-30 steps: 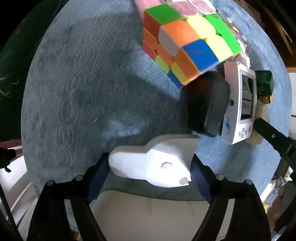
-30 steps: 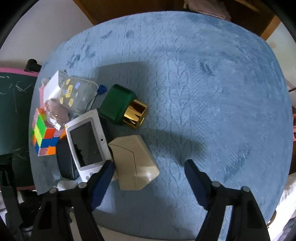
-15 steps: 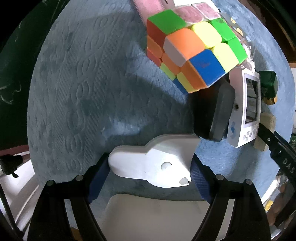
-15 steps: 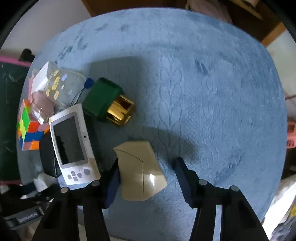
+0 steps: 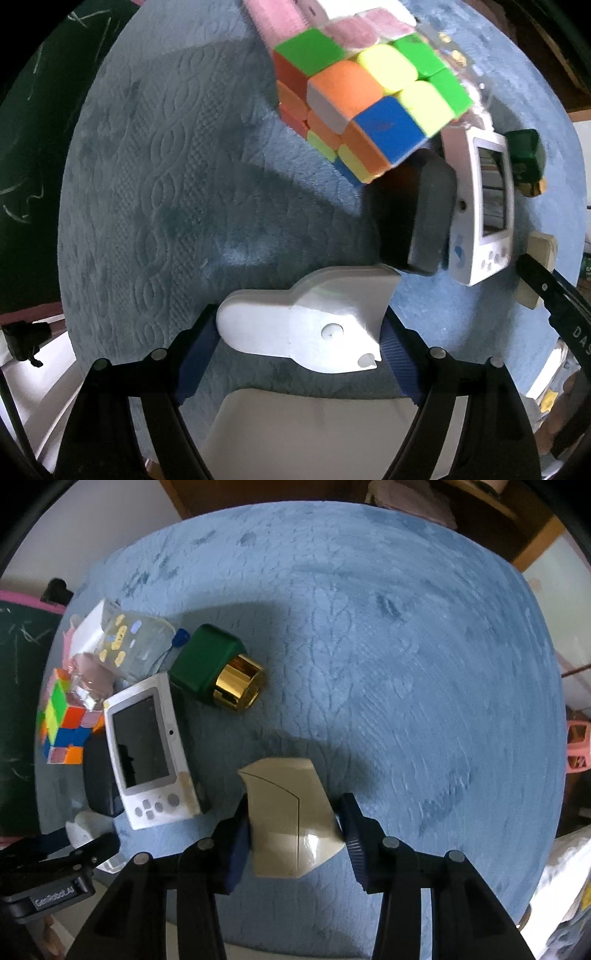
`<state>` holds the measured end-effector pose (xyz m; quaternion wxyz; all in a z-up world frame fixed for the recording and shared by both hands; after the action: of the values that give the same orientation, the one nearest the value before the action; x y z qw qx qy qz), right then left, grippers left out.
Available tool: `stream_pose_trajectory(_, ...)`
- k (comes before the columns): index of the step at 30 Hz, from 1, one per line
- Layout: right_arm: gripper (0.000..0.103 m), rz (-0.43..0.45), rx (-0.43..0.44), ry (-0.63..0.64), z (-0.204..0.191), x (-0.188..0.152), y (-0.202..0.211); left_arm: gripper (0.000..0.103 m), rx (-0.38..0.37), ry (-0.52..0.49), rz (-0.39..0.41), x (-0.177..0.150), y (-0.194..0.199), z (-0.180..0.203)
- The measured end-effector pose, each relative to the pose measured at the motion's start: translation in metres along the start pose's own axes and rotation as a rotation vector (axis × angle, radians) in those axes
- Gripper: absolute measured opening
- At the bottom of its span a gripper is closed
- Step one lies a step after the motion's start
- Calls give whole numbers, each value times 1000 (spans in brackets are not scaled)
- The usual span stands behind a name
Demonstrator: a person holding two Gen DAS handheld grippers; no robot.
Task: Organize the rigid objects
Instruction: 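Lower the white clip into the tray with the left tool while the right tool lowers the beige case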
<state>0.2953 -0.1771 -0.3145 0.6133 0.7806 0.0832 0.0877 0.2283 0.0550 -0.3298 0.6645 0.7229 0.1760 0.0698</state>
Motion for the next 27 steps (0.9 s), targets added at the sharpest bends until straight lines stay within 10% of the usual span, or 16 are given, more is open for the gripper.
stream_pose_trajectory(27,46,330,229,53,-26,-143,196,85,-187,-350,295,-149,175,12)
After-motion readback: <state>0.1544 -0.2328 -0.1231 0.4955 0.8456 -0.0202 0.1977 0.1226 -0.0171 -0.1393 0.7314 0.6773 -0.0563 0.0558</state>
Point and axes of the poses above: each gripper's, at about its wrist camera, not at the fingertips, and y roughly against the way its jaws point, z to its right, x to its top, the point moved 1 cm from there along -y, roughly the way its jaws point, and after that the axes turned 9 degrees about x, right-handed, at the moved point
